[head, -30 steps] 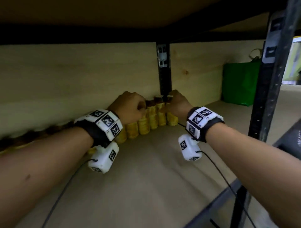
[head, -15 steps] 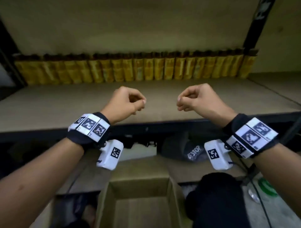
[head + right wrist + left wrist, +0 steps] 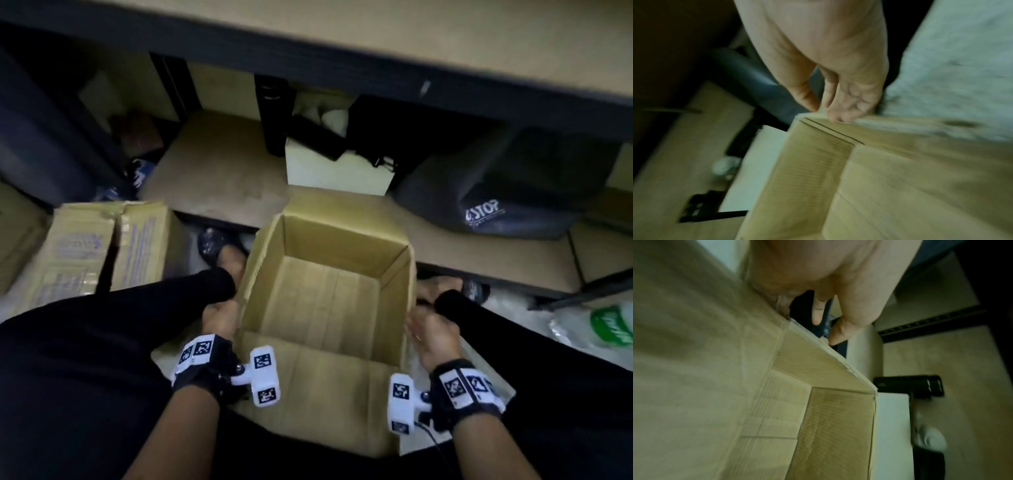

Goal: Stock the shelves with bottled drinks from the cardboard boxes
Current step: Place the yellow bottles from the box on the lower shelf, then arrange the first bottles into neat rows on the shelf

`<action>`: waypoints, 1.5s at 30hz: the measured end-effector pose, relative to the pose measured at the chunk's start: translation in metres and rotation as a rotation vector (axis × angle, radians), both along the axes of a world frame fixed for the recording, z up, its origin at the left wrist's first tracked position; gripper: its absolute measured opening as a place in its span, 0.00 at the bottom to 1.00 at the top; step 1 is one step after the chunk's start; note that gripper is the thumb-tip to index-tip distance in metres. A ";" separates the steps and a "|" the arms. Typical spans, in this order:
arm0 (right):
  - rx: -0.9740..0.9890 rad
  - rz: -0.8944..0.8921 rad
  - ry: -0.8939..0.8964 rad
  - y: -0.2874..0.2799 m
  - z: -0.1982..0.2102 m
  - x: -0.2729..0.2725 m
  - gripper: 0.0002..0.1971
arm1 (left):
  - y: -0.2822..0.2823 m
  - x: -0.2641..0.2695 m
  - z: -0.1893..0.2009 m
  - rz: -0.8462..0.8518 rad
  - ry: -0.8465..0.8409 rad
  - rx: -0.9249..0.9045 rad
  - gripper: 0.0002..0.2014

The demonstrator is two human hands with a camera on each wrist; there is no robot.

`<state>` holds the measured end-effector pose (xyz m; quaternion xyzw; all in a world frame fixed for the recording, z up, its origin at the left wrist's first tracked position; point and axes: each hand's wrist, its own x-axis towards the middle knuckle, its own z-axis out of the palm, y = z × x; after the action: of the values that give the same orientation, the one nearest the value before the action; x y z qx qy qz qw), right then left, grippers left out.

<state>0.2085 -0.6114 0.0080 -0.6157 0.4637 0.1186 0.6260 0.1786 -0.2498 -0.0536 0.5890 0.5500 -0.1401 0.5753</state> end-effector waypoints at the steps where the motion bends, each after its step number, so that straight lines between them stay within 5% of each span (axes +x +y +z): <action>1: 0.009 -0.024 0.087 -0.002 -0.011 -0.009 0.06 | -0.005 -0.001 0.014 0.019 0.005 -0.043 0.26; 5: 0.091 -0.015 0.251 -0.011 -0.036 -0.015 0.10 | -0.001 0.010 0.031 0.180 -0.052 -0.181 0.22; 14: 0.095 0.142 0.282 -0.030 -0.066 -0.029 0.28 | -0.027 -0.001 0.064 0.291 -0.091 -0.090 0.09; 18: 0.042 0.004 0.276 -0.037 -0.046 -0.022 0.17 | -0.013 -0.008 0.065 0.306 -0.187 0.008 0.12; 22: 0.011 -0.018 0.241 -0.081 -0.100 -0.012 0.26 | -0.007 -0.012 0.080 -0.096 -0.384 0.213 0.06; 26: 0.025 0.001 0.208 -0.076 -0.048 -0.012 0.23 | -0.012 0.004 0.094 -0.917 -0.441 -0.029 0.38; 28: 0.057 -0.008 0.219 -0.082 -0.029 -0.012 0.33 | -0.012 0.023 0.100 -1.138 -0.348 -0.041 0.44; 30: 0.110 -0.016 0.170 -0.094 -0.014 -0.014 0.34 | -0.010 0.042 0.099 -1.080 -0.356 0.013 0.35; 34: 0.079 -0.016 0.081 -0.067 0.067 -0.016 0.19 | -0.008 0.056 0.073 -0.742 -0.260 -0.003 0.13; 37: 0.140 0.136 -0.035 -0.020 0.102 -0.021 0.08 | -0.009 0.047 0.042 -0.722 -0.115 -0.100 0.19; 40: 0.219 0.321 0.013 0.029 0.101 -0.020 0.11 | -0.011 0.043 0.035 -0.658 -0.151 -0.105 0.20; 42: 0.339 0.314 0.025 0.046 0.100 -0.015 0.14 | -0.014 0.041 0.033 -0.627 -0.165 -0.095 0.20; 45: 0.479 0.138 0.045 0.038 0.099 -0.010 0.05 | -0.019 0.040 0.045 -0.615 -0.206 -0.066 0.15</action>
<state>0.1985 -0.5734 0.1066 -0.4772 0.3933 0.2812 0.7339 0.2186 -0.2691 -0.0084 0.7197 0.2806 -0.2645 0.5774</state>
